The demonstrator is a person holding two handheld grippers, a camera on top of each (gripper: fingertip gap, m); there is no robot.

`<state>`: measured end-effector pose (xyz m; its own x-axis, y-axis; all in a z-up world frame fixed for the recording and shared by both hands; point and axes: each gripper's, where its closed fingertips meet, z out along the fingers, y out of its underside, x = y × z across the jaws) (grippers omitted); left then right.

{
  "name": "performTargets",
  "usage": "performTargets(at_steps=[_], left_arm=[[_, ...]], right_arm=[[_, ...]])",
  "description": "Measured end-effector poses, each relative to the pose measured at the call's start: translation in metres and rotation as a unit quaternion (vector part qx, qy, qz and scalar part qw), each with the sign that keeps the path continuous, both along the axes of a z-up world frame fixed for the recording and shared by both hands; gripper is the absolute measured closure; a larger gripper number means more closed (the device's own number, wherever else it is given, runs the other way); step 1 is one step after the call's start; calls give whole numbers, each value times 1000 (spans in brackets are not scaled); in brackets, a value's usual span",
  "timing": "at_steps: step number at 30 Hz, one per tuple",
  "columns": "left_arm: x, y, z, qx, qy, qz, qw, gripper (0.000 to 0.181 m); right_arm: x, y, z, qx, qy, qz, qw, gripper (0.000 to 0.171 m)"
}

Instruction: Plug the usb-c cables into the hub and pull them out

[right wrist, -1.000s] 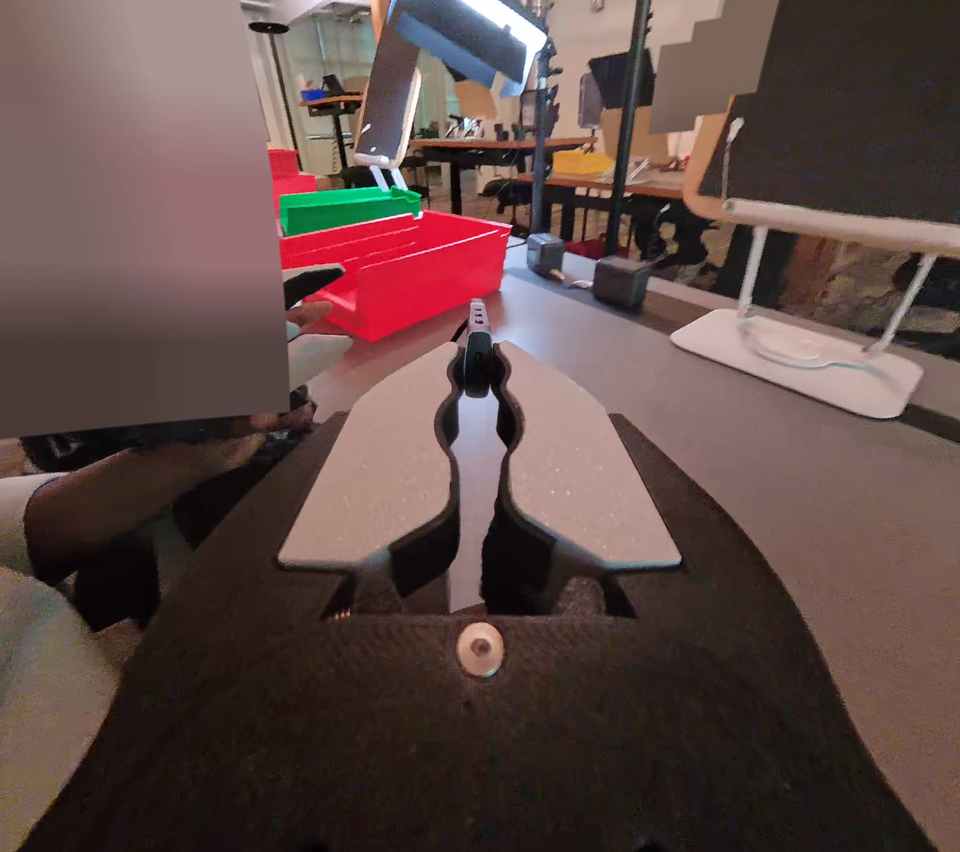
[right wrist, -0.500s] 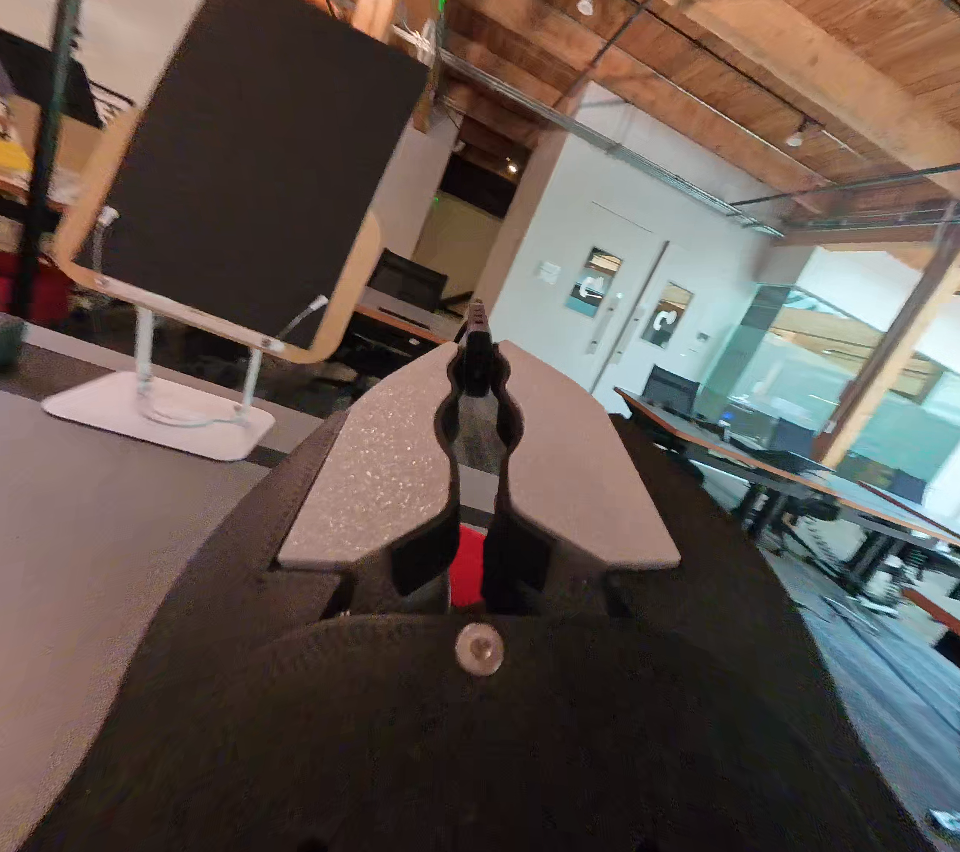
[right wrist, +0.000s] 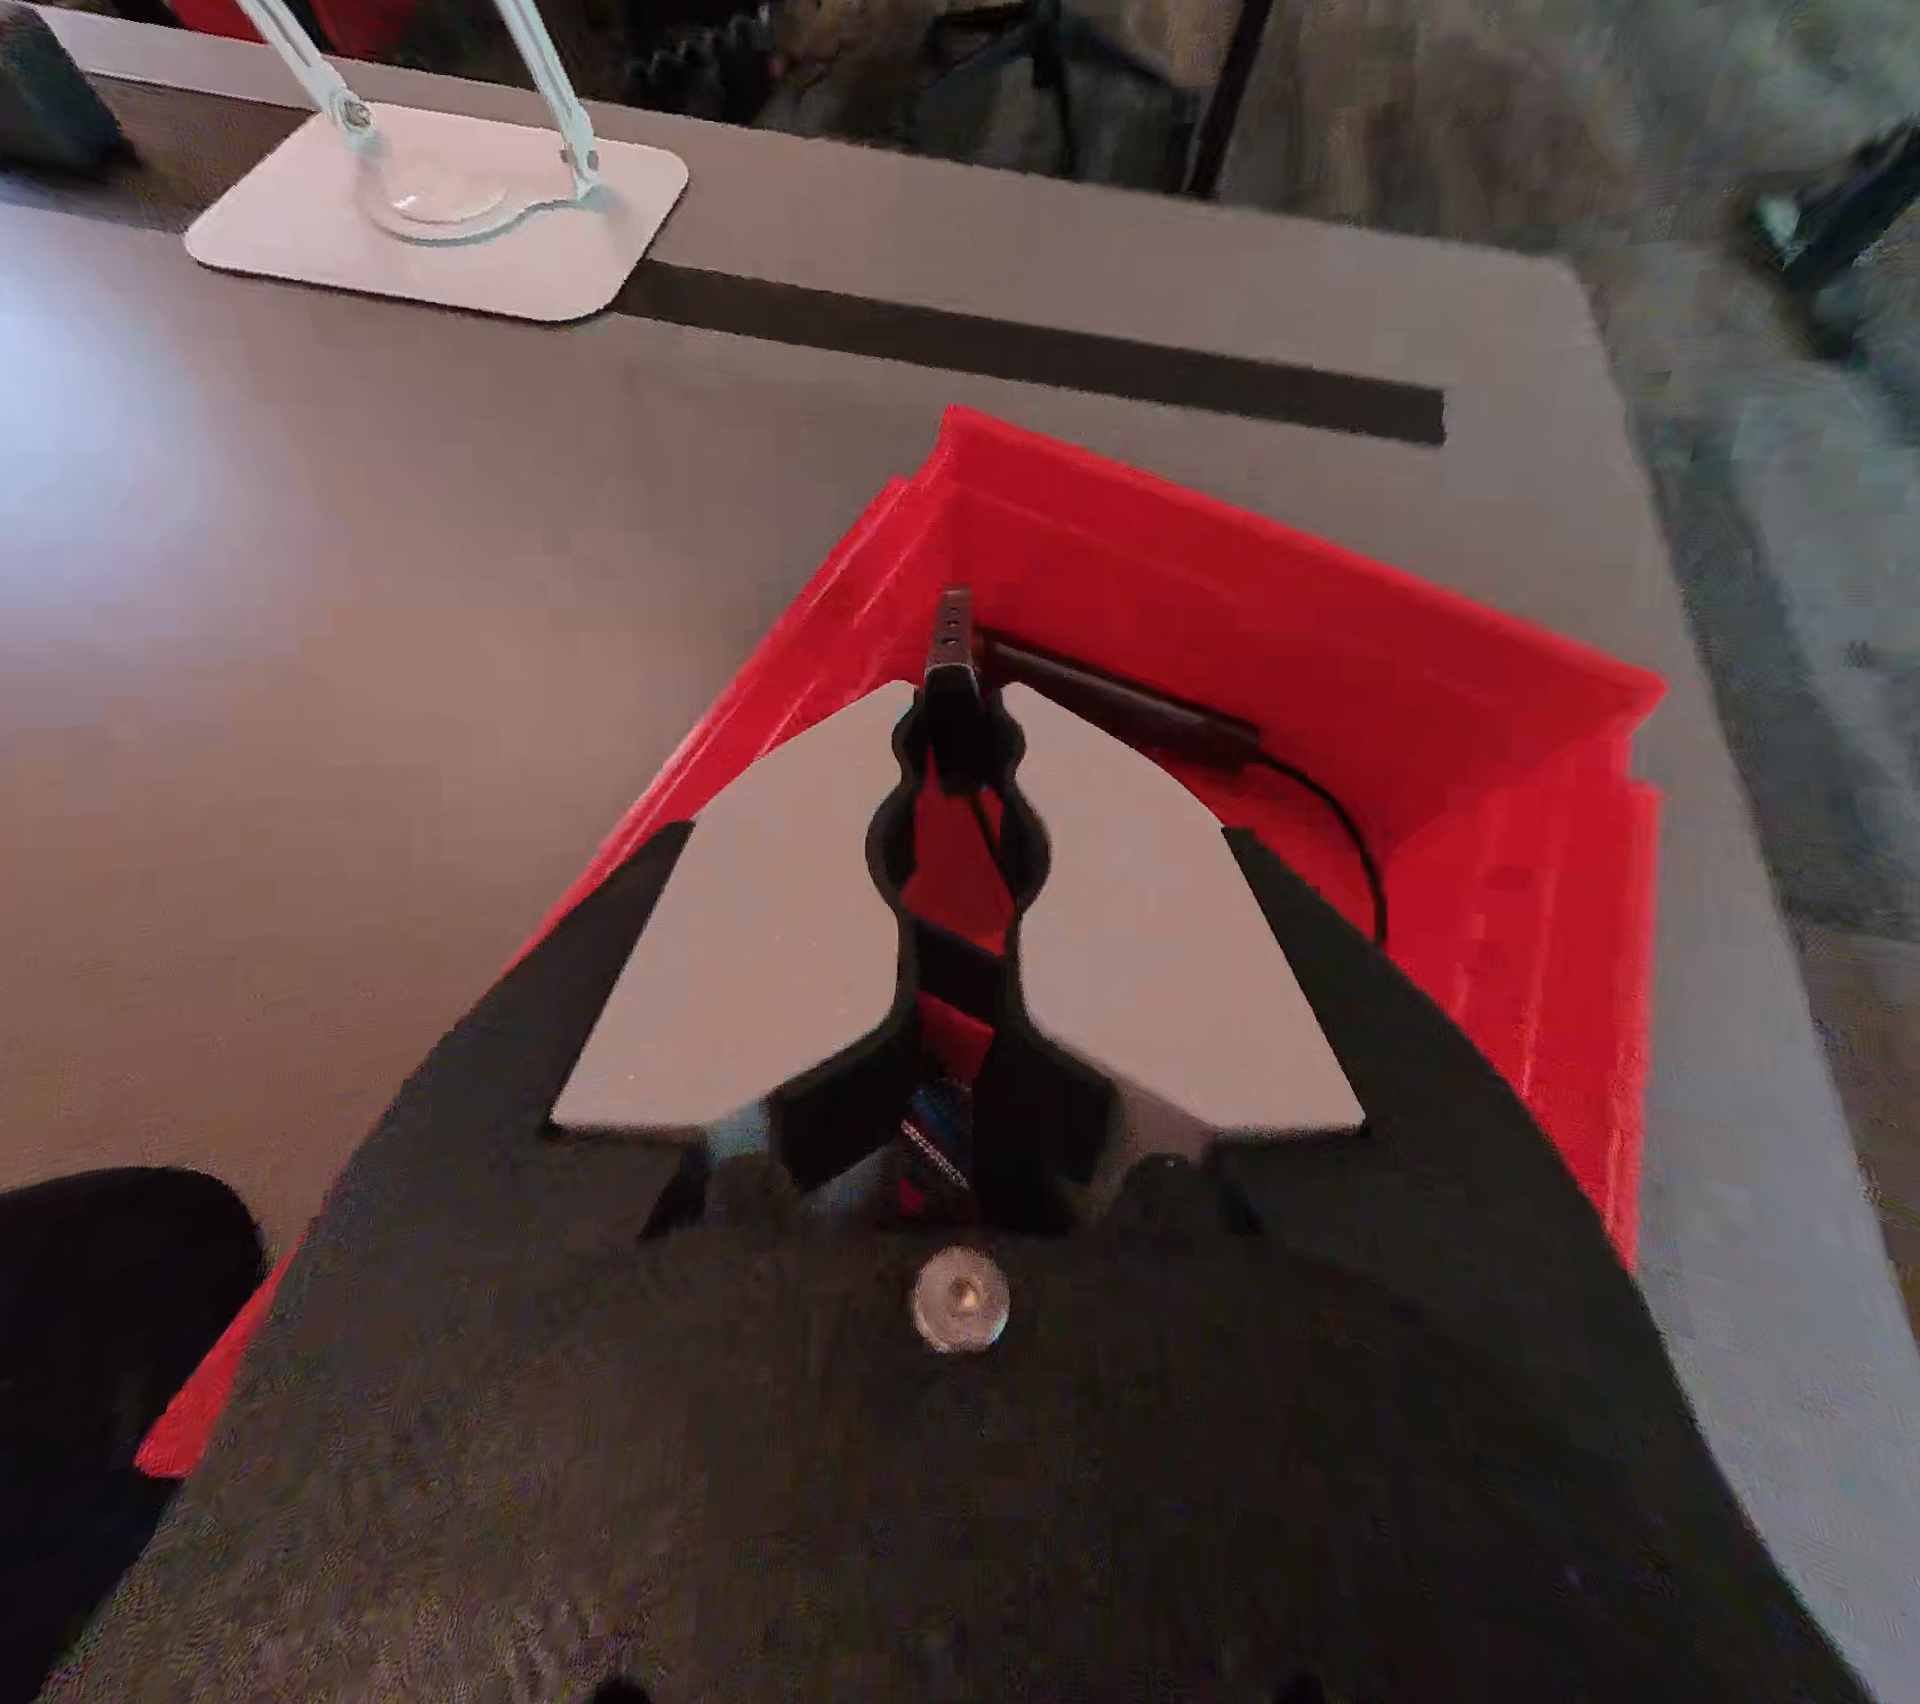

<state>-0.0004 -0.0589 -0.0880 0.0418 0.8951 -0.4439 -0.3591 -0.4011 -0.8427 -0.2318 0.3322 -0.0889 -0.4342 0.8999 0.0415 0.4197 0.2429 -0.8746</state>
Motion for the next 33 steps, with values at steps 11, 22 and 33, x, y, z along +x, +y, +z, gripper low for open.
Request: performTargets(at_steps=[11,22,33], left_arm=[[-3,0,-2,14,-13,-7,1000,133],[0,-162,-4,124,-70,226,964,123],[-29,-249,-68,71,-282,319,902,173]], right_arm=[[-1,45,-13,50,3,-145,988,108],[129,-80,0,-132,128,22,983,97],[122,-85,-60,58,119,-49,990,104]])
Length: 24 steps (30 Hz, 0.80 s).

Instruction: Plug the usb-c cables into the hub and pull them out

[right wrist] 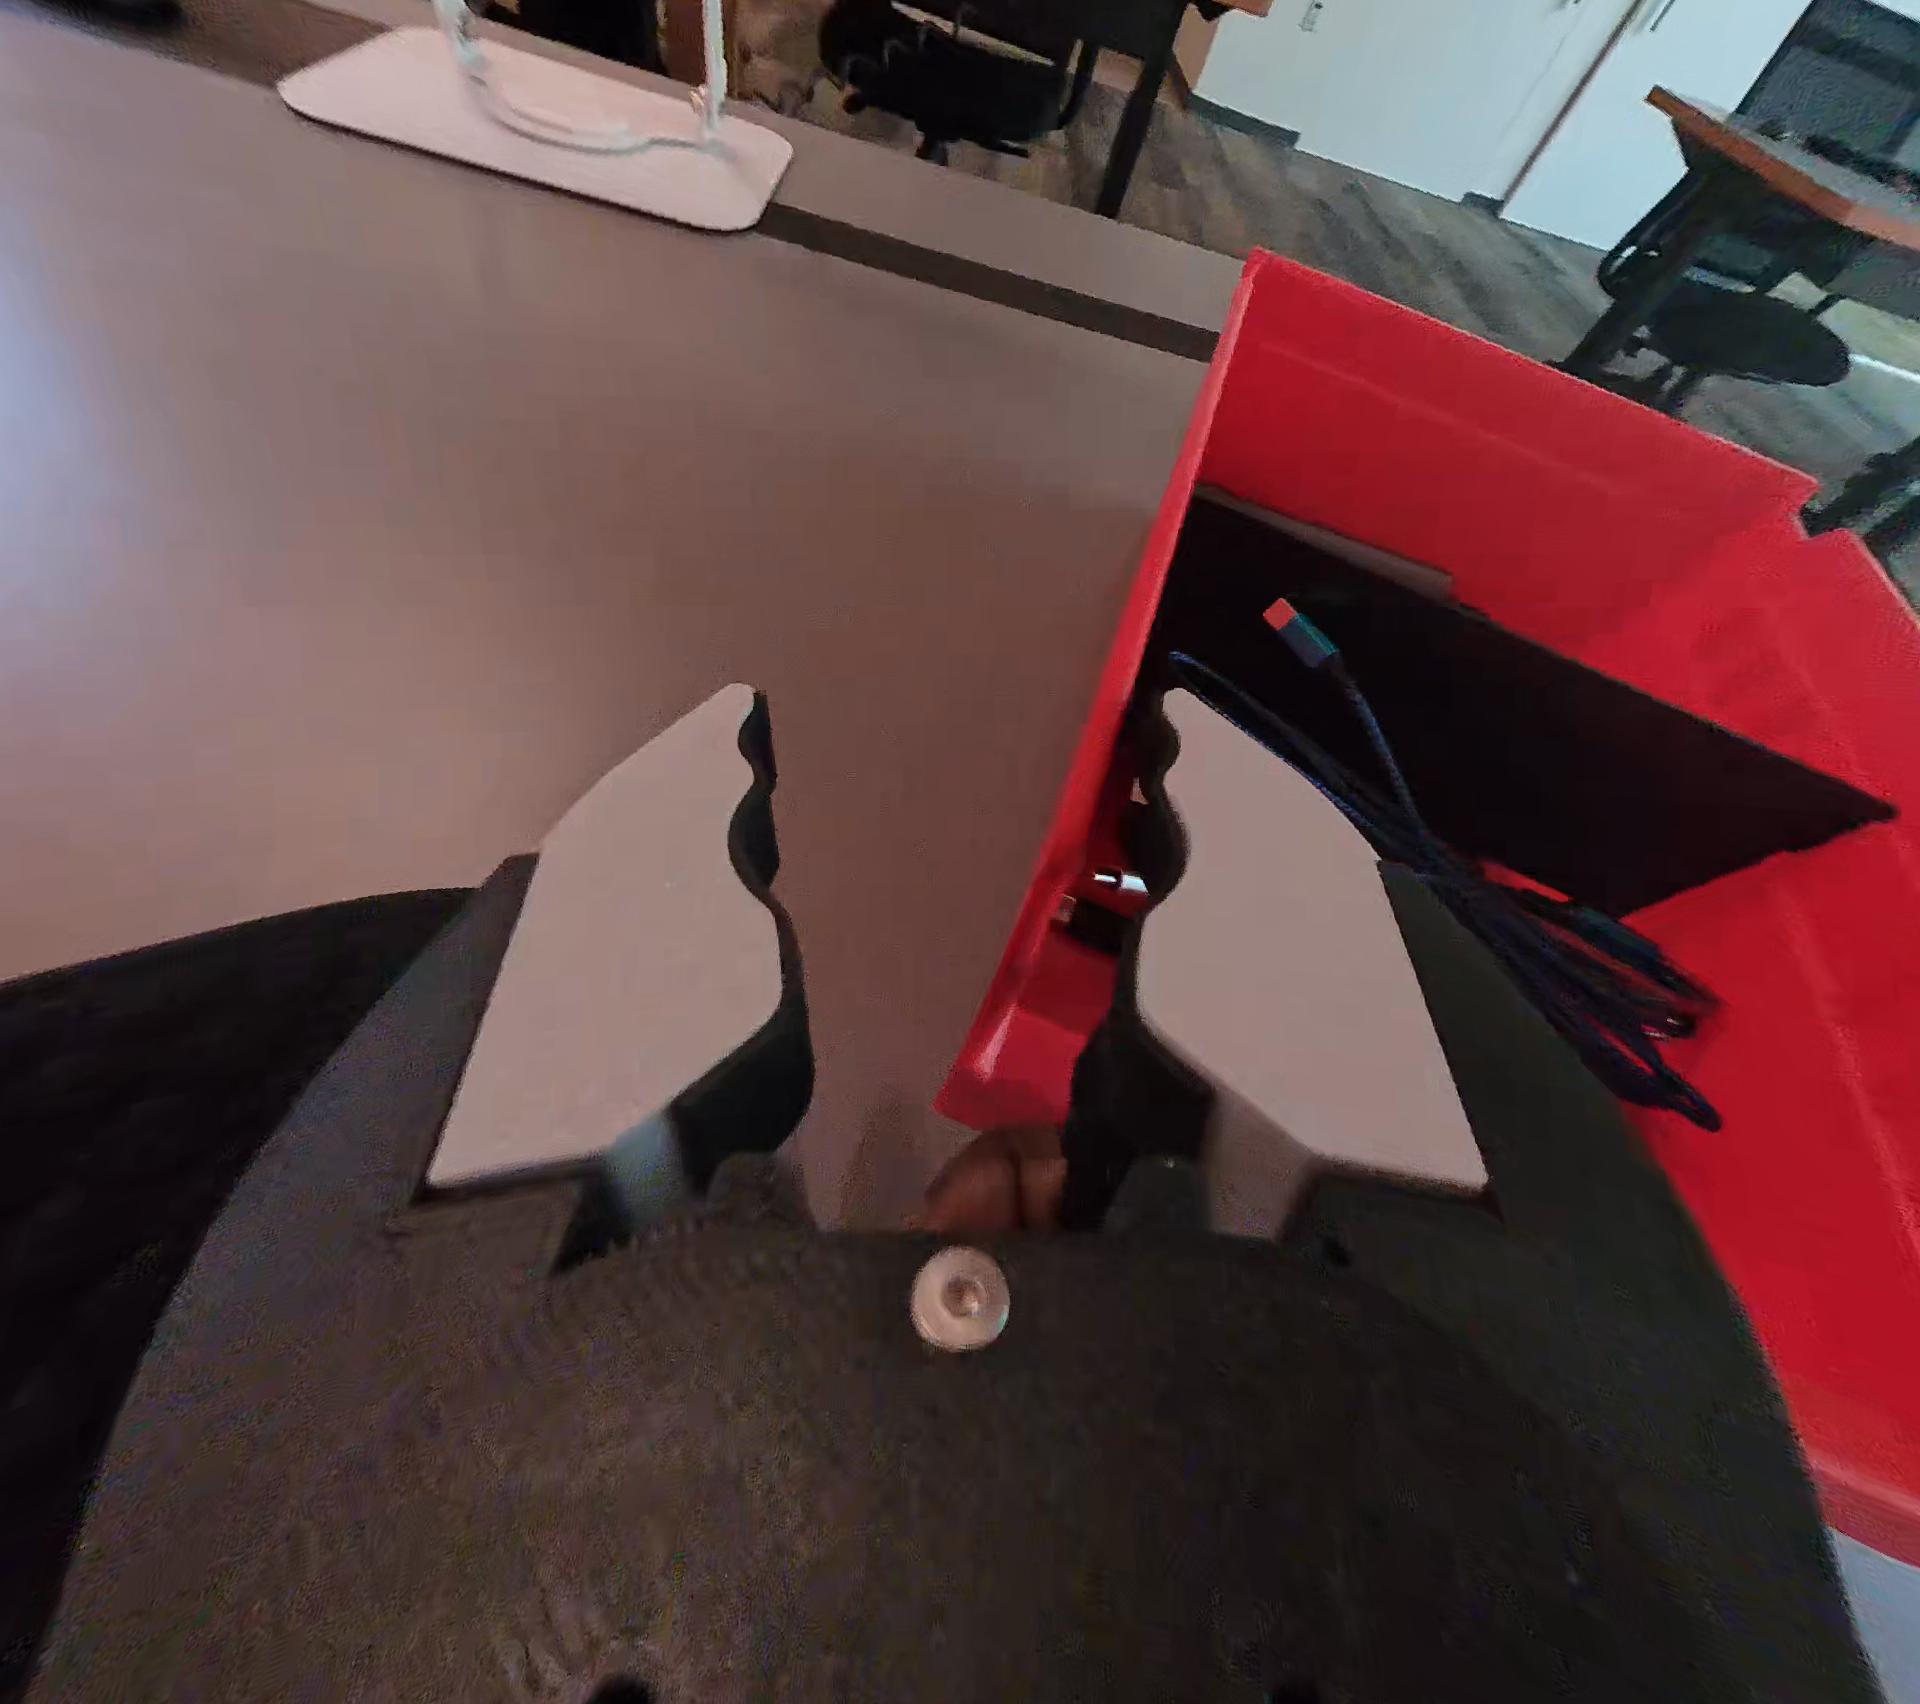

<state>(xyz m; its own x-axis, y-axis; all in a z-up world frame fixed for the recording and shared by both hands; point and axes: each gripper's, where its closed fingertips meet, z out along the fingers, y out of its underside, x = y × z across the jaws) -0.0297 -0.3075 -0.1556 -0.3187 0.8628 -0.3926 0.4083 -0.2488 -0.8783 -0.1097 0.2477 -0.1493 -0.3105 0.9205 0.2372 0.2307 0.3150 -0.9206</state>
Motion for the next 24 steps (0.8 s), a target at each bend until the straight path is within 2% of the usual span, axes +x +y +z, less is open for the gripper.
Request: performTargets(at_steps=[5,8,13,17,21,24], left_arm=[[21,14,0,20,7,3,1000,175],[37,31,0,-7,-3,-1,1000,174],[65,58,1,-71,-24,-7,997,170],[74,73,0,-77,-21,-23,997,171],[82,78,0,-97,-35,-27,994,170],[85,79,-2,-80,-44,-36,995,170]], right_arm=[[-9,17,-12,102,-6,-49,994,138],[-9,28,-11,126,0,-74,989,162],[-3,32,-12,125,-3,-62,990,164],[6,34,-12,123,-7,-38,992,165],[18,35,-12,100,-17,-4,995,165],[25,34,-13,98,-29,18,995,166]])
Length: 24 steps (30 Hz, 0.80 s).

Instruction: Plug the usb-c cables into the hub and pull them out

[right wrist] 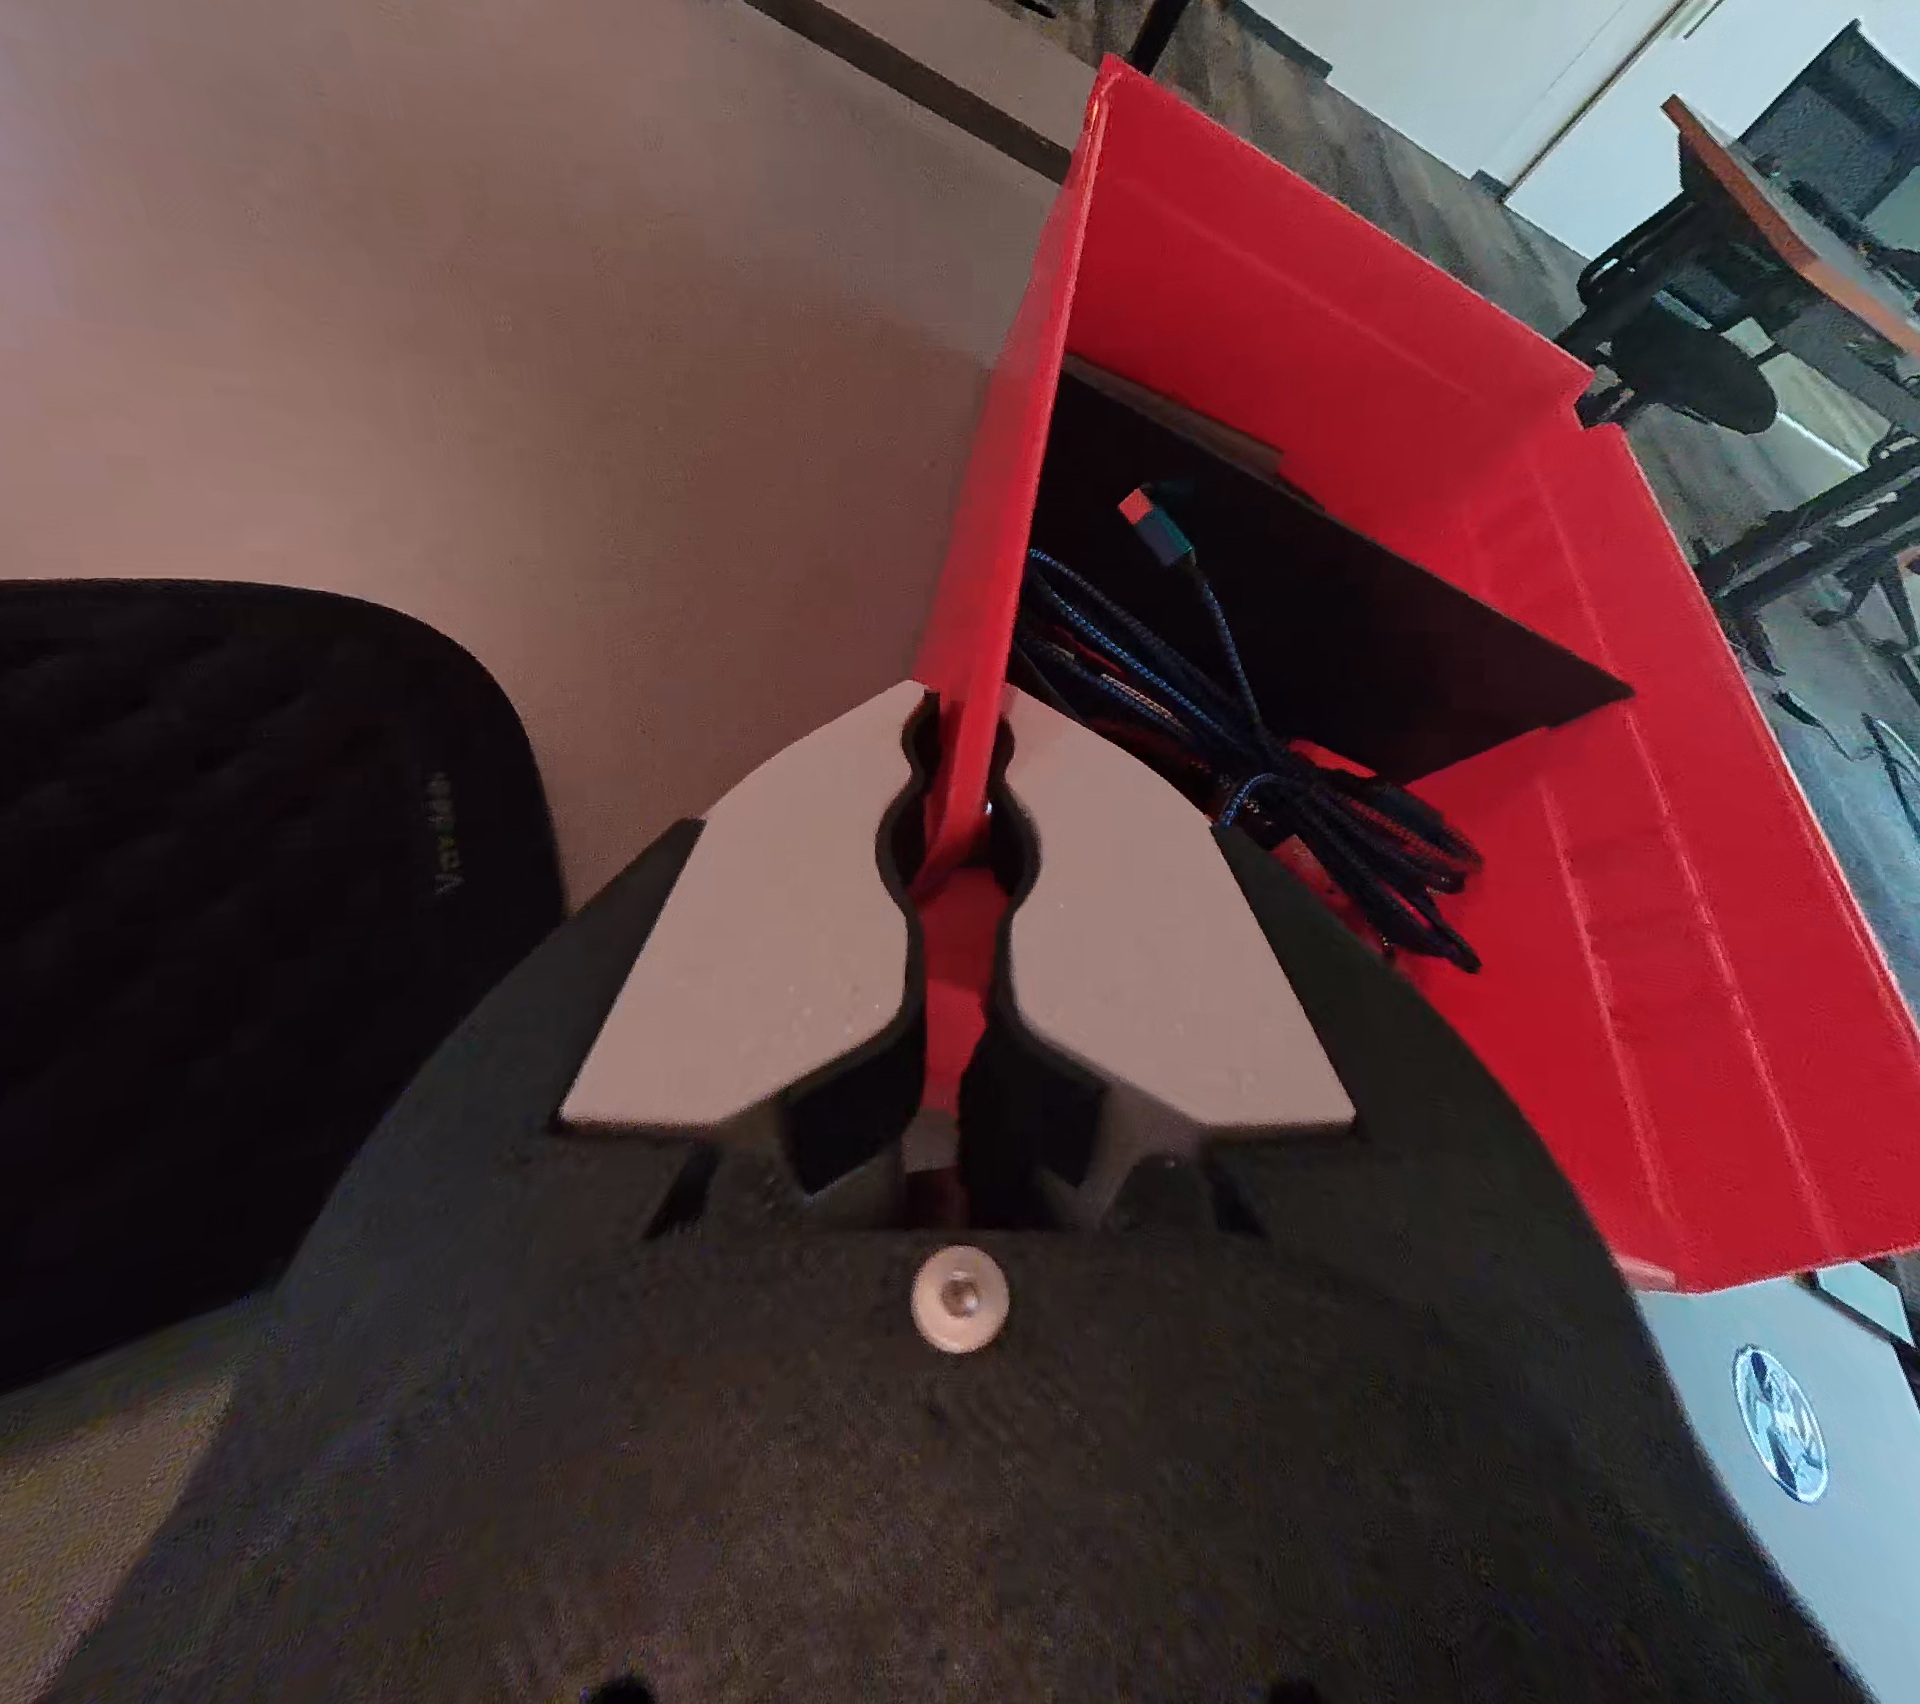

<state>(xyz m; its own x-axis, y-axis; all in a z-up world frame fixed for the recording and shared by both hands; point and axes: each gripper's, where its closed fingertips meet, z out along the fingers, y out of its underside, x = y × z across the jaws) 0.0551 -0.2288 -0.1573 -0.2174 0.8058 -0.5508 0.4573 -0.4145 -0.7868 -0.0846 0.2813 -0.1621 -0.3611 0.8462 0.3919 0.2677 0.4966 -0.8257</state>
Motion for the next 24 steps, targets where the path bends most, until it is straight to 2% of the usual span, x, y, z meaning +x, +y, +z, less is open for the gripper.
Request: performTargets(at_steps=[13,15,17,19,22,24], left_arm=[[0,-9,-1,13,-11,-14,1000,170],[2,-10,5,4,6,-16,1000,160],[-1,-3,14,24,35,-37,998,135],[-4,6,23,61,66,-57,994,117],[-10,15,31,106,95,-62,988,81],[-13,19,32,108,92,-52,989,68]], right_arm=[[9,-4,-1,-7,-9,39,999,164],[8,-5,0,-14,-6,46,999,163],[10,-11,7,-41,12,71,997,148],[13,-18,22,-95,44,92,990,118],[9,-9,35,-144,72,64,985,86],[6,-1,34,-143,80,44,985,71]])
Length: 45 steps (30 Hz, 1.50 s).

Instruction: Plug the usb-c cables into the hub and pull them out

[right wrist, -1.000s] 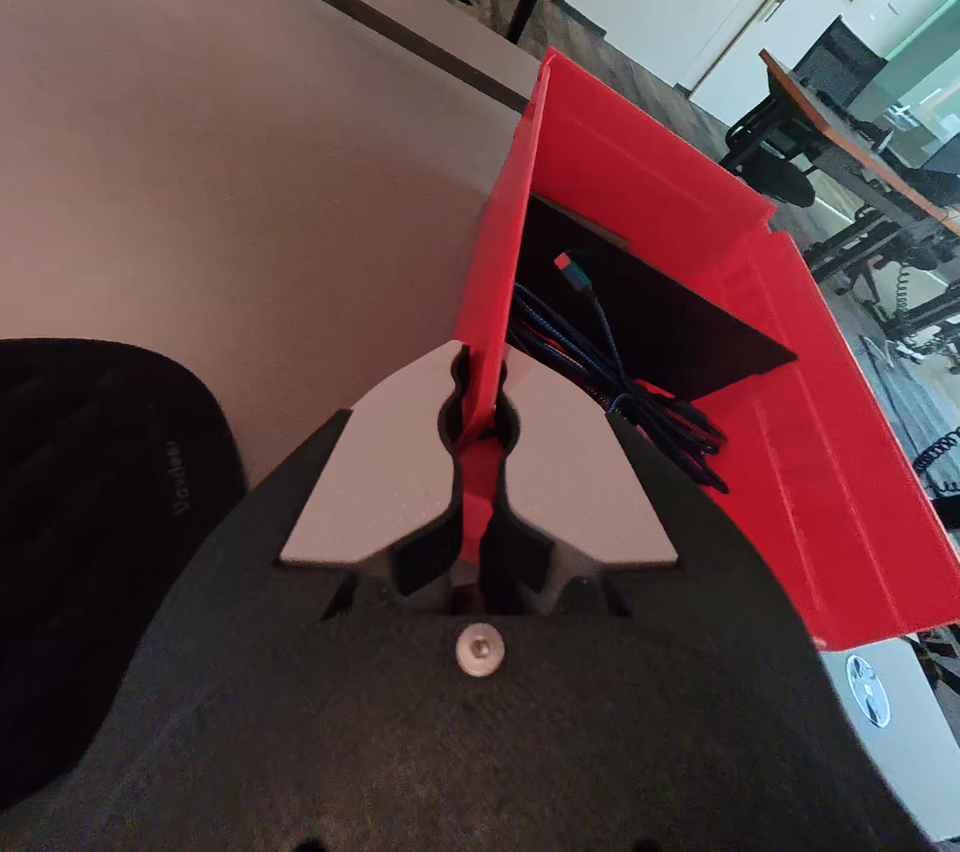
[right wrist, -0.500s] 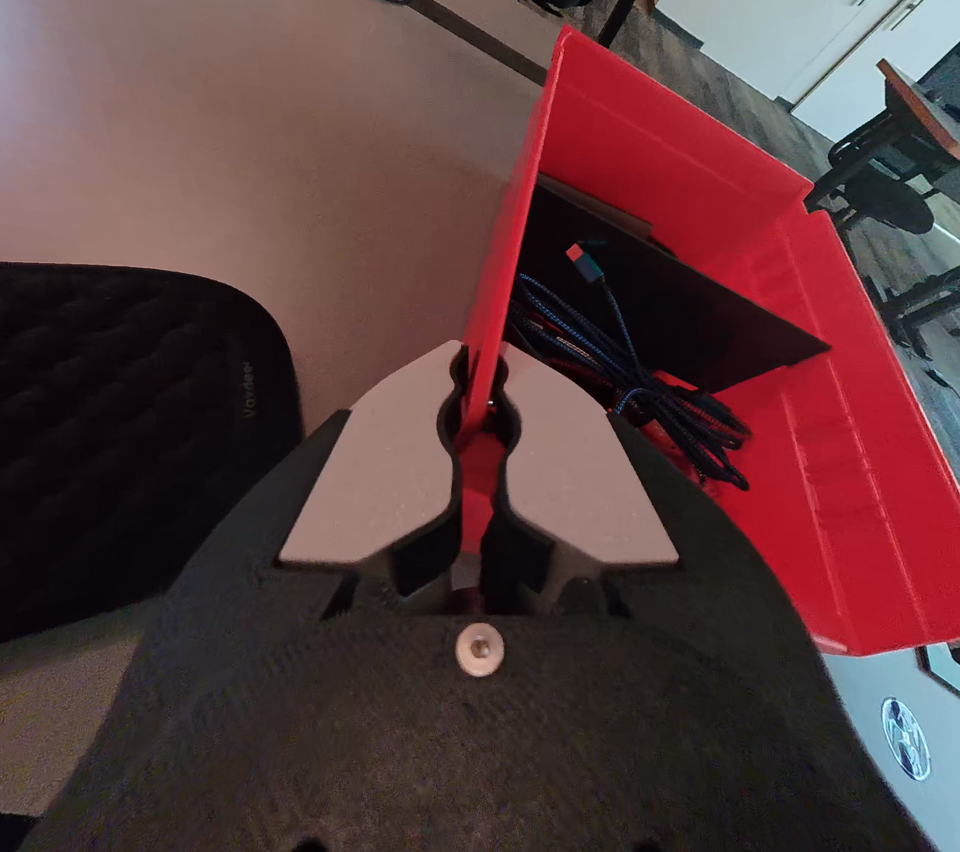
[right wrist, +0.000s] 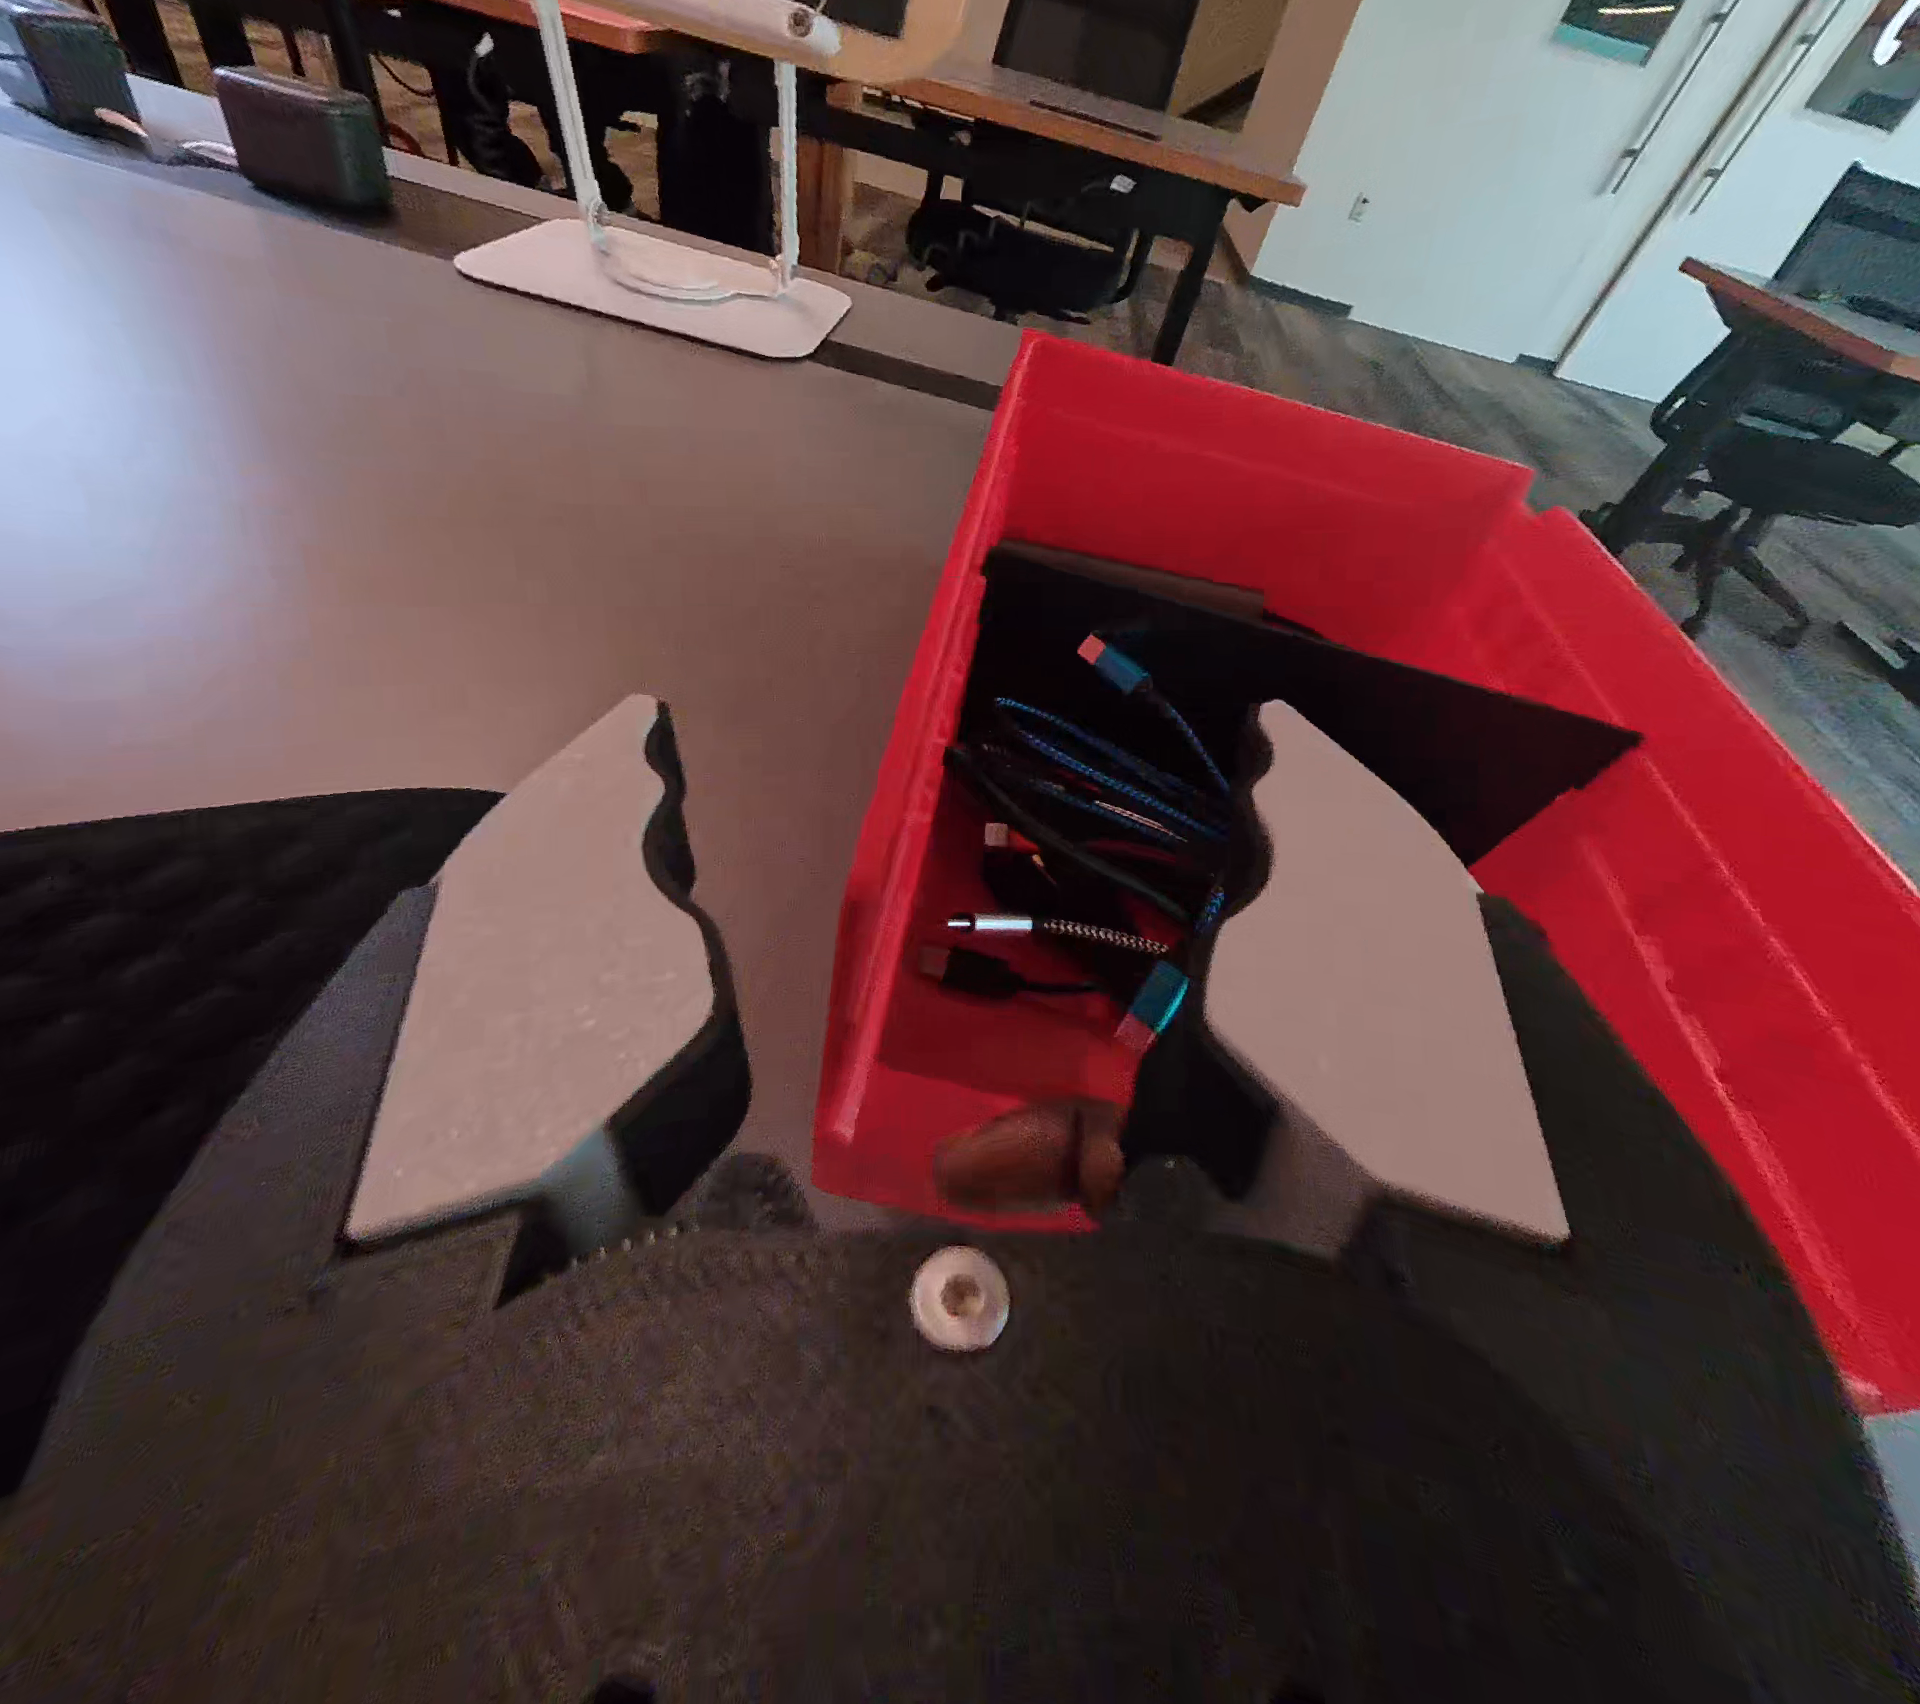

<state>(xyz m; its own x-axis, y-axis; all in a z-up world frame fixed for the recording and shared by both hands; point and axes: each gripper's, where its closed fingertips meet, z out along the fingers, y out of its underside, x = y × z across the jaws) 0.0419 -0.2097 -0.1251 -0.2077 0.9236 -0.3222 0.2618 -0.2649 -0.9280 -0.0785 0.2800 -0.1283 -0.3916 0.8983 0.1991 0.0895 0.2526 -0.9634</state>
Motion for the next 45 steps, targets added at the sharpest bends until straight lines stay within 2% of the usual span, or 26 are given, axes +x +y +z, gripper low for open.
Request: performTargets(at_steps=[1,2,5,6,7,9,10,11,12,17,23,34,45], left_arm=[[-1,0,0,-11,-4,7,1000,66],[-1,-2,0,-29,-11,15,999,66],[-3,-7,-14,-57,-45,22,997,67],[-3,-10,-20,-51,-54,27,997,71],[-3,-13,-26,-47,-61,32,997,78],[-4,-19,-33,-50,-65,36,996,104],[-3,-22,-34,-55,-64,43,996,132],[-2,-28,-32,-62,-55,60,995,162],[-2,-30,-31,-65,-52,58,995,173],[-3,-25,-32,-8,-37,47,998,174],[-8,-14,-31,-1,-27,37,999,173],[-19,-4,-30,-15,-15,32,999,170],[-29,0,-28,-4,-6,26,1000,169]], right_arm=[[0,2,-3,5,-4,-6,1000,66],[0,4,-7,9,-14,-9,1000,68],[2,4,-24,14,-68,-7,998,93],[3,4,-28,21,-74,-6,997,97],[3,4,-30,33,-75,-8,997,109],[3,7,-35,61,-79,-21,995,135],[5,3,-38,67,-90,-12,994,157],[5,4,-39,73,-96,-20,993,165],[4,5,-39,83,-95,-31,992,166],[1,0,-39,81,-103,-38,991,166],[-18,-29,-40,130,-104,-37,985,163],[-48,-108,-40,141,-109,-33,983,162],[-35,-197,-39,162,-103,13,981,158]])
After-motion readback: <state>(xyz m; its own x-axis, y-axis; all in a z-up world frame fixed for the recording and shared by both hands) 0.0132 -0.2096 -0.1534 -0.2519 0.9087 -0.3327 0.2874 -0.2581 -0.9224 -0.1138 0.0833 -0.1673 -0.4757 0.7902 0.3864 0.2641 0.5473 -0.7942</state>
